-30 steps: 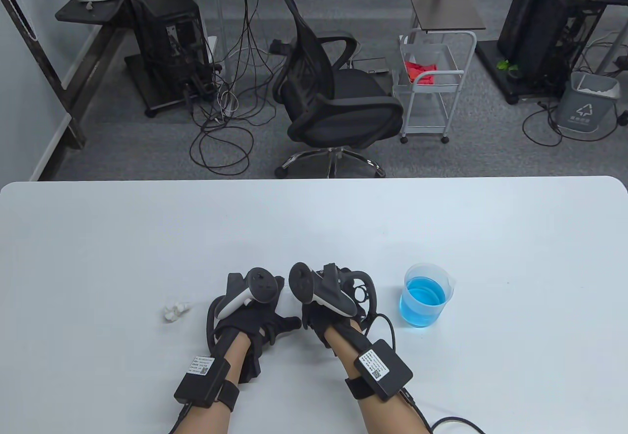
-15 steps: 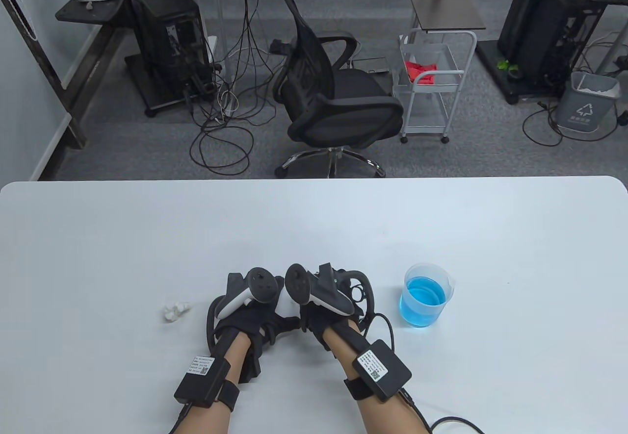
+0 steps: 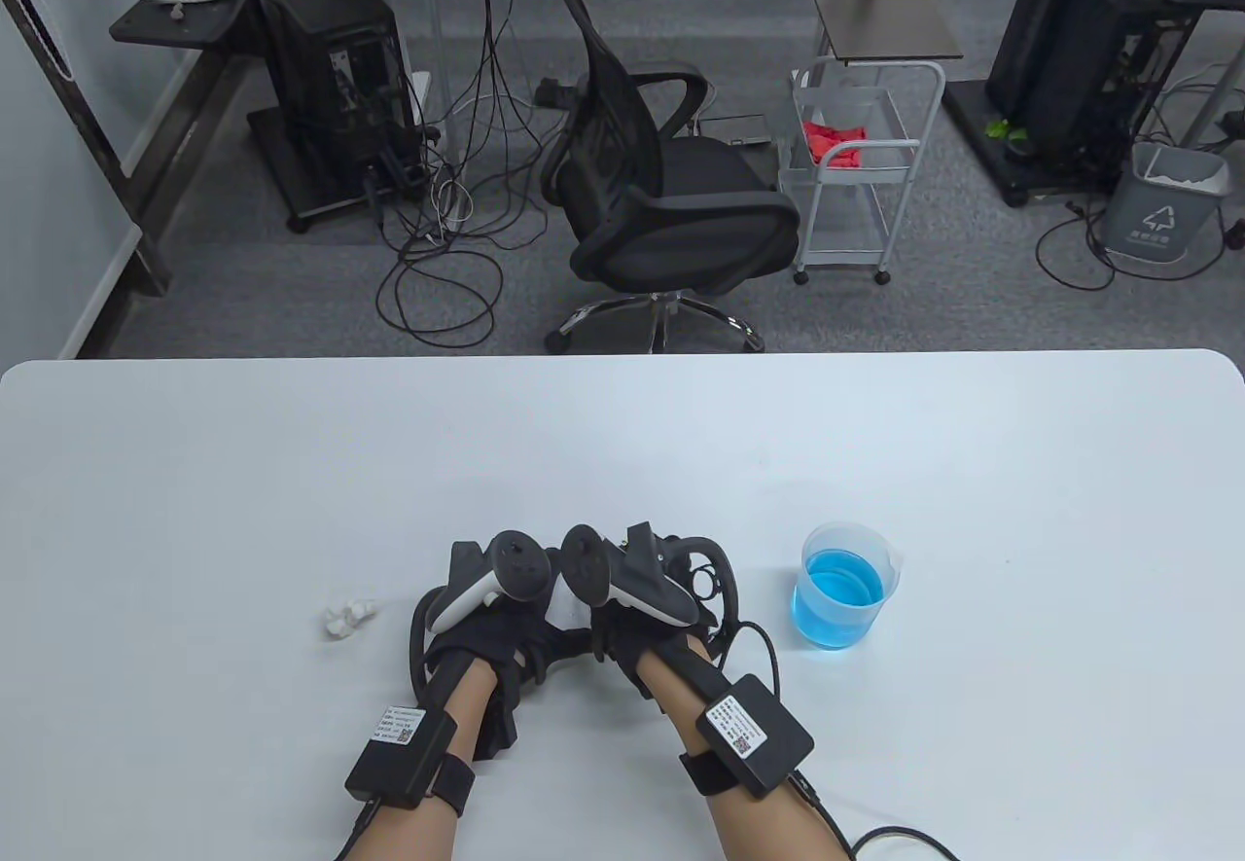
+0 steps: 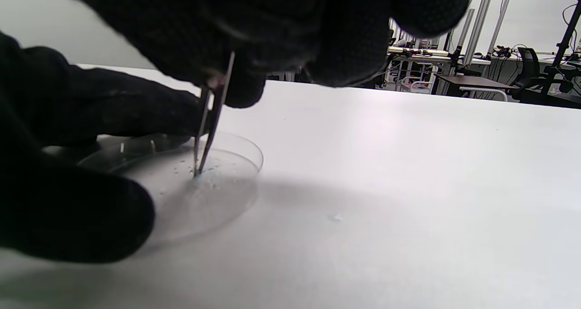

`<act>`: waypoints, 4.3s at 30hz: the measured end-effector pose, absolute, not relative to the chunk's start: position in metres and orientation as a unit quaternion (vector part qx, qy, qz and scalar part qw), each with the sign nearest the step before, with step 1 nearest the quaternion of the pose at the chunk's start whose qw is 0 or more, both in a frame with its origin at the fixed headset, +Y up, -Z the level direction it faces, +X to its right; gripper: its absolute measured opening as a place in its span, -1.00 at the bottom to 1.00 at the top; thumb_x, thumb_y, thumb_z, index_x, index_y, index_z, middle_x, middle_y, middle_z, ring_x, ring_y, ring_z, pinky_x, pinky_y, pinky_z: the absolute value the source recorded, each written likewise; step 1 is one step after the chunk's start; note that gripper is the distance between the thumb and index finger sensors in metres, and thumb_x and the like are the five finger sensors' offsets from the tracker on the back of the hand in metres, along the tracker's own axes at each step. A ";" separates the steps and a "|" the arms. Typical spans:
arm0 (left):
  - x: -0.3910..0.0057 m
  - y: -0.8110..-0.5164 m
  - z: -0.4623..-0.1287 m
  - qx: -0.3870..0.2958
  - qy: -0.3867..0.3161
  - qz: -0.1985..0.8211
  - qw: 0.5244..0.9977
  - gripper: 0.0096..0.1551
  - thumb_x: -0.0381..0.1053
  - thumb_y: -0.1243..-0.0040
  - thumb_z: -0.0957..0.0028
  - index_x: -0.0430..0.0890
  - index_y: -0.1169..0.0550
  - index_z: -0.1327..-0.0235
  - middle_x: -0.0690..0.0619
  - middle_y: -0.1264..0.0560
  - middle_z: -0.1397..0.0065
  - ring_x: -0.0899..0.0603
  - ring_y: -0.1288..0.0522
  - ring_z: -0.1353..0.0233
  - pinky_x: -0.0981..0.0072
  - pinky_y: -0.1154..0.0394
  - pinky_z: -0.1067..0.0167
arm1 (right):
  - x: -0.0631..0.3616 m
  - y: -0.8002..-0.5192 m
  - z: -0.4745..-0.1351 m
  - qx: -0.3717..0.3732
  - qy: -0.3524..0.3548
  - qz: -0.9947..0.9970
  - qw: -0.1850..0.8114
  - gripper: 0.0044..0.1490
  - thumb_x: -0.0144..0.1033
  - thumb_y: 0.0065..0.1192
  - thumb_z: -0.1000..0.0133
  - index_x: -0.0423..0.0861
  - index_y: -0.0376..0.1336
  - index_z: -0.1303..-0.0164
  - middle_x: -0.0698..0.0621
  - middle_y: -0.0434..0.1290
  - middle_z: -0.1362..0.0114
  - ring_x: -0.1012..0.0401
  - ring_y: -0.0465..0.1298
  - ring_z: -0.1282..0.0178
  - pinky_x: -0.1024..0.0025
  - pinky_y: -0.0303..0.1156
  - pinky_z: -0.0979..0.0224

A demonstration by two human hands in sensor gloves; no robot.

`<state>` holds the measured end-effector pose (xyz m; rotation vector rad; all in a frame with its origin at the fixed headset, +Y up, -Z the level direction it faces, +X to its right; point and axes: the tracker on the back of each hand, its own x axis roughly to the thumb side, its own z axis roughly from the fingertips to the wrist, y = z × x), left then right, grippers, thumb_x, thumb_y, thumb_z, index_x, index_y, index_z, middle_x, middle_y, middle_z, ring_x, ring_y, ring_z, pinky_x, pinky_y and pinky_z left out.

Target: Dip tweezers-held cotton tuft into dye solution and dot onto culture dish

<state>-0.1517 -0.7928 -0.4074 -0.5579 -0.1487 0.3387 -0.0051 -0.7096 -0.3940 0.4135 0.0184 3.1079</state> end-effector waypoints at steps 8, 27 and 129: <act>-0.151 -0.793 -0.408 -0.274 -0.073 0.166 0.945 0.32 0.64 -0.17 0.15 0.20 0.23 -0.63 0.18 0.32 -0.71 -0.14 0.34 -0.75 -0.10 0.24 -0.59 | -0.007 -0.705 -0.392 0.139 0.000 0.990 0.014 -0.63 -0.25 0.51 0.04 -0.08 0.59 0.09 0.10 0.62 0.25 0.14 0.60 -0.08 -0.13 0.35 -0.33; -0.151 -0.793 -0.408 -0.274 -0.073 0.166 0.945 0.32 0.64 -0.17 0.15 0.20 0.23 -0.63 0.18 0.31 -0.71 -0.14 0.34 -0.75 -0.10 0.24 -0.59 | -0.012 -0.708 -0.391 0.149 0.009 0.989 0.009 -0.63 -0.25 0.51 0.04 -0.08 0.59 0.09 0.10 0.62 0.25 0.14 0.60 -0.09 -0.13 0.35 -0.33; -0.151 -0.793 -0.408 -0.277 -0.073 0.167 0.943 0.32 0.64 -0.17 0.15 0.20 0.23 -0.62 0.19 0.32 -0.71 -0.14 0.35 -0.75 -0.09 0.25 -0.59 | -0.007 -0.723 -0.397 0.127 -0.060 0.989 0.039 -0.63 -0.24 0.50 0.05 -0.07 0.59 0.09 0.11 0.62 0.24 0.15 0.60 -0.09 -0.12 0.35 -0.33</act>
